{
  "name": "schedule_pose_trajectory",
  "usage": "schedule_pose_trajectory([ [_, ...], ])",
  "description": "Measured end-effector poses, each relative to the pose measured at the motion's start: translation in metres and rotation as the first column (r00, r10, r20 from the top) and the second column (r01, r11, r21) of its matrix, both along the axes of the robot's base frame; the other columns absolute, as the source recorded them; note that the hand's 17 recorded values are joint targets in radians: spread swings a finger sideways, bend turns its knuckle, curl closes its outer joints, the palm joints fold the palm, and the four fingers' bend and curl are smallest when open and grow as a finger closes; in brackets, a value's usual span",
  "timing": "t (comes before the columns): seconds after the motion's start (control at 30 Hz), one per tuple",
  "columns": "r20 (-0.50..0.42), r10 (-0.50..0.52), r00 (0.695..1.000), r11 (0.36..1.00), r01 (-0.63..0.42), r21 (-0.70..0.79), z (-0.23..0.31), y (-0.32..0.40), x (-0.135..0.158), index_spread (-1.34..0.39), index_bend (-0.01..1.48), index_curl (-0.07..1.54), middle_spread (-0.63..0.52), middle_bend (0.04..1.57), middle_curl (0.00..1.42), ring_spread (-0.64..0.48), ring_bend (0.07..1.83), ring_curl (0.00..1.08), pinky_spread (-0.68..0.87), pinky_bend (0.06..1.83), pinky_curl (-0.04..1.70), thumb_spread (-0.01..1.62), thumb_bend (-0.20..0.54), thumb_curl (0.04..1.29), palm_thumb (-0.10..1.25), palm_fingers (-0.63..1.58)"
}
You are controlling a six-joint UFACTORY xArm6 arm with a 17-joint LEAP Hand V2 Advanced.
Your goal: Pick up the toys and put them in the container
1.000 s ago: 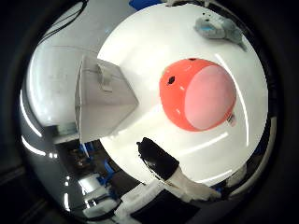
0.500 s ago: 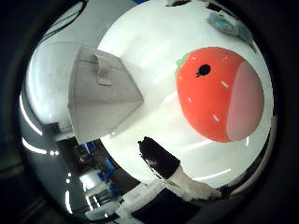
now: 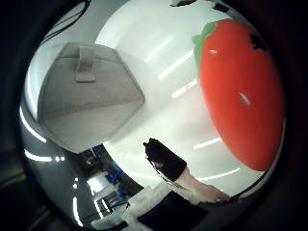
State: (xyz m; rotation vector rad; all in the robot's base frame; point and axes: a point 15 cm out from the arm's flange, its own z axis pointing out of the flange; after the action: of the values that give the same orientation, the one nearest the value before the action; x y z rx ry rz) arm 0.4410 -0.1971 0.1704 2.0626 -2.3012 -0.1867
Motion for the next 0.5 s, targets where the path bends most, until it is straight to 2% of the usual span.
schedule_pose_trajectory([
  [0.1,-0.004,0.007,1.000,1.000,-0.007,-0.007,0.000,-0.002,-0.001,-0.39,0.16,0.27,-0.01,0.24,0.34,0.18,0.38,0.25,0.42,0.42,0.28,1.14,-0.018,0.28,0.48,0.26],
  [0.2,-0.008,0.011,1.000,1.000,-0.011,-0.007,0.004,-0.001,-0.003,-0.39,0.14,0.25,-0.06,0.28,0.35,0.11,0.51,0.27,0.40,0.42,0.27,1.14,-0.014,0.28,0.51,0.40],
  [0.23,-0.009,0.011,1.000,1.000,-0.011,-0.008,0.004,-0.002,-0.003,-0.40,0.10,0.23,-0.10,0.32,0.36,0.04,0.64,0.30,0.32,0.46,0.27,1.14,-0.015,0.28,0.52,0.55],
  [0.27,-0.010,0.011,1.000,1.000,-0.011,-0.007,0.005,-0.001,-0.003,-0.40,0.06,0.20,-0.14,0.39,0.39,-0.06,0.79,0.34,0.17,0.58,0.30,1.13,-0.013,0.29,0.54,0.74],
  [0.3,-0.008,0.012,1.000,1.000,-0.012,-0.009,0.007,-0.001,-0.004,-0.40,0.07,0.16,-0.20,0.48,0.42,-0.15,0.90,0.37,-0.07,0.75,0.32,1.14,-0.012,0.29,0.55,0.91],
  [0.33,-0.007,0.014,1.000,1.000,-0.014,-0.009,0.008,-0.001,-0.004,-0.40,0.10,0.14,-0.23,0.56,0.45,-0.21,0.96,0.41,-0.24,0.84,0.36,1.14,-0.007,0.29,0.58,1.03],
  [0.37,-0.014,0.014,1.000,1.000,-0.015,-0.006,0.008,-0.001,-0.005,-0.39,0.14,0.15,-0.24,0.63,0.48,-0.22,1.00,0.43,-0.29,0.87,0.37,1.15,0.007,0.30,0.61,1.15],
  [0.4,-0.023,0.014,1.000,1.000,-0.014,-0.001,0.008,0.001,-0.008,-0.39,0.19,0.17,-0.25,0.70,0.52,-0.25,1.01,0.45,-0.37,0.91,0.40,1.16,0.001,0.30,0.64,1.17],
  [0.5,-0.040,0.006,0.999,1.000,-0.006,0.008,0.012,0.000,-0.015,-0.36,0.44,0.30,-0.23,0.90,0.61,-0.27,1.07,0.50,-0.42,1.03,0.48,1.19,-0.006,0.32,0.72,1.28],
])
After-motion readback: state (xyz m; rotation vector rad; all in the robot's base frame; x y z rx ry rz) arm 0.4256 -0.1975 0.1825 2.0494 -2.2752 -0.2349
